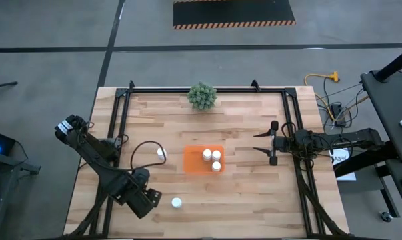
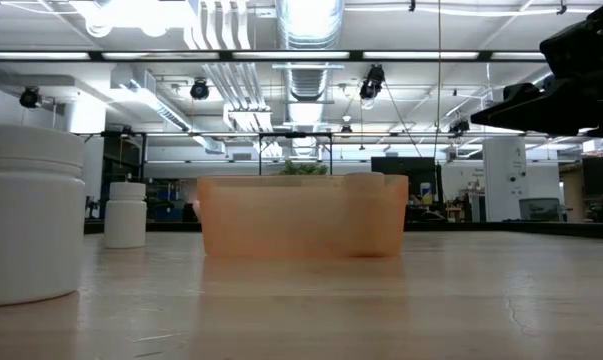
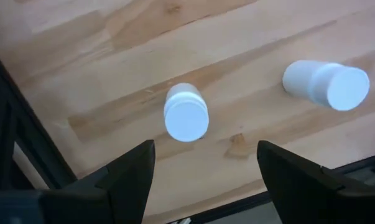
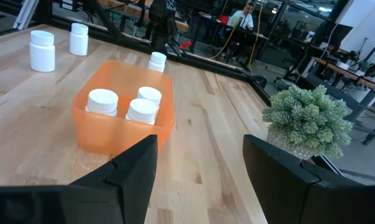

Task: Pick and place pill bottles into a basket
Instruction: Put the white medicine bottle into the orange bin

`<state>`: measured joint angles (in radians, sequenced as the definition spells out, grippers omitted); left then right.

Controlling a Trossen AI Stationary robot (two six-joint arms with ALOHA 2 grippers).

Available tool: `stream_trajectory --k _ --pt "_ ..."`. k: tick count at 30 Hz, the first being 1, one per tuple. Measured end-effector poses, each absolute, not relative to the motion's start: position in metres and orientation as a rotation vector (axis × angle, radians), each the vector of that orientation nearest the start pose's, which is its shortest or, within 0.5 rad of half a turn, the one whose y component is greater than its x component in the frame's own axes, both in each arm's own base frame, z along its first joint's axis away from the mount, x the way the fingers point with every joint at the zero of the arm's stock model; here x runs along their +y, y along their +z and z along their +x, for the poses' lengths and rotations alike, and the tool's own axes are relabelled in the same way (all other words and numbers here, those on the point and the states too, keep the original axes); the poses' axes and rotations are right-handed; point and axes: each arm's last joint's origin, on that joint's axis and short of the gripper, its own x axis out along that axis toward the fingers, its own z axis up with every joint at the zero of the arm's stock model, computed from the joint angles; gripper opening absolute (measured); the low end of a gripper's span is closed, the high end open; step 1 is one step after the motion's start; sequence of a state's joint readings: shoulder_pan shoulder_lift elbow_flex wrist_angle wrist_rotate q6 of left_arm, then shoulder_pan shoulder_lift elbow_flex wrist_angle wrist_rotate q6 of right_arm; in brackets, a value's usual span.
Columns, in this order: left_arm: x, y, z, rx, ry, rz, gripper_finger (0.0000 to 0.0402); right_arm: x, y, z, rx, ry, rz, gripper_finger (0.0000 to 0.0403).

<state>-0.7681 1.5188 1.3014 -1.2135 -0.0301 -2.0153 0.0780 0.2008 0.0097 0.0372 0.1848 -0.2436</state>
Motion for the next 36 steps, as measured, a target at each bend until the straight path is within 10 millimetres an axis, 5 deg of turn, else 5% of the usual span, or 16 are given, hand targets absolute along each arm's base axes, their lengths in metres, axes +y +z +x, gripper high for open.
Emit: stream_trajectory --k 18,36 --pt "-0.205 0.241 0.213 1.297 0.980 -1.019 0.0265 0.003 0.154 0.108 0.165 -0.086 -0.263 0.0226" --pt "-0.203 0.224 0.209 1.361 1.035 -0.980 0.0265 0.003 0.154 0.108 0.165 -0.086 -0.263 0.0226"
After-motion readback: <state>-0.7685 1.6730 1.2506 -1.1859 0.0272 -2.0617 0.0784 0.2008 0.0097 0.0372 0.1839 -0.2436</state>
